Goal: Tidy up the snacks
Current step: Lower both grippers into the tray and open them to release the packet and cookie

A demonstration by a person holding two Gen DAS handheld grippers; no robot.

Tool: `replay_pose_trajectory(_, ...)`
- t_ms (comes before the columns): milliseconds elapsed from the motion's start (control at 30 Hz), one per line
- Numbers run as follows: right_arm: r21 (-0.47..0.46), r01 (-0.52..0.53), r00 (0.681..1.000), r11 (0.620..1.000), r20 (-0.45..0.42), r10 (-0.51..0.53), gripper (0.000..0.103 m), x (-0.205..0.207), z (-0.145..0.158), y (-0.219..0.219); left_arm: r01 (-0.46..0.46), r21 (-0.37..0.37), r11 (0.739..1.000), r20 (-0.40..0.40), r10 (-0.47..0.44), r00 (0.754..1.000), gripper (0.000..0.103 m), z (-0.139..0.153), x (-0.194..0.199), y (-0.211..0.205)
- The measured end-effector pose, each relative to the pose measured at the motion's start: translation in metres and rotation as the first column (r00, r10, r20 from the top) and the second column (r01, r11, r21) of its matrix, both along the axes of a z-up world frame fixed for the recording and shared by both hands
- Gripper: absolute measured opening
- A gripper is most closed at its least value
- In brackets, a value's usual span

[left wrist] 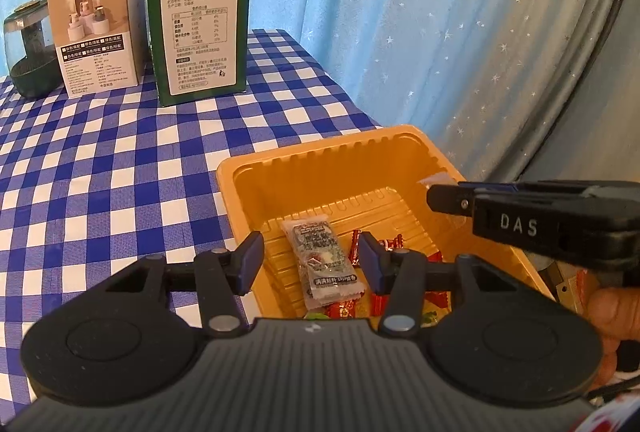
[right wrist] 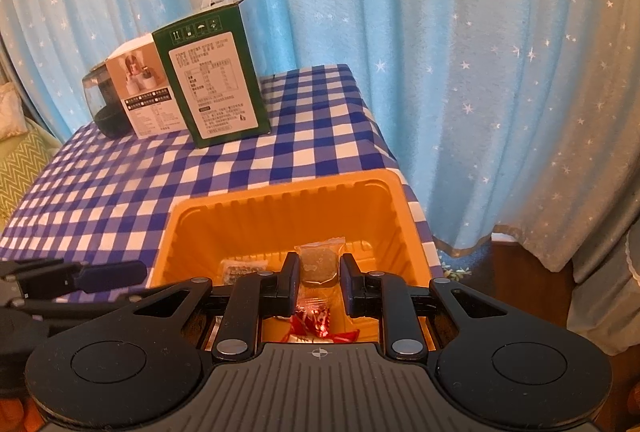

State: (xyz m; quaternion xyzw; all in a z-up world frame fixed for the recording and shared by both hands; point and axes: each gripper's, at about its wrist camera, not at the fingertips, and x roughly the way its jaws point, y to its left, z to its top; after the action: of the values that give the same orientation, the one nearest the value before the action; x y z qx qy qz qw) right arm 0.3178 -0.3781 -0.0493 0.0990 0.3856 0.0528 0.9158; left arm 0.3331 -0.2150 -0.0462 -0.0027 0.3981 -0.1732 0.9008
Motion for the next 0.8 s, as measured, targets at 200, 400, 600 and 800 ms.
replay_pose_trajectory(200, 0.023, 0.01, 1.0, 1.0, 0.002, -0.01, 0.022, 0.006, -0.001, 0.0, -0.004, -0.001, 1.0, 0.001, 0.004, 1.0, 0.05, -0.002, 0.0, 0.003)
replay_pose_trajectory(400, 0.084, 0.009, 0.999, 0.996, 0.037, -0.012, 0.07, 0.003, -0.002, -0.002, -0.03, -0.006, 1.0, 0.026, 0.03, 0.999, 0.075, 0.0, -0.005, 0.012)
replay_pose_trajectory(600, 0.075, 0.031, 0.999, 0.997, 0.022, -0.032, 0.07, -0.006, -0.003, -0.011, -0.05, 0.011, 0.999, 0.032, 0.049, 0.998, 0.08, -0.001, -0.01, 0.021)
replay_pose_trajectory(800, 0.051, 0.033, 0.999, 0.998, 0.003, -0.033, 0.07, -0.018, 0.0, -0.012, -0.055, 0.024, 0.998, 0.043, 0.054, 0.998, 0.087, 0.002, -0.018, 0.025)
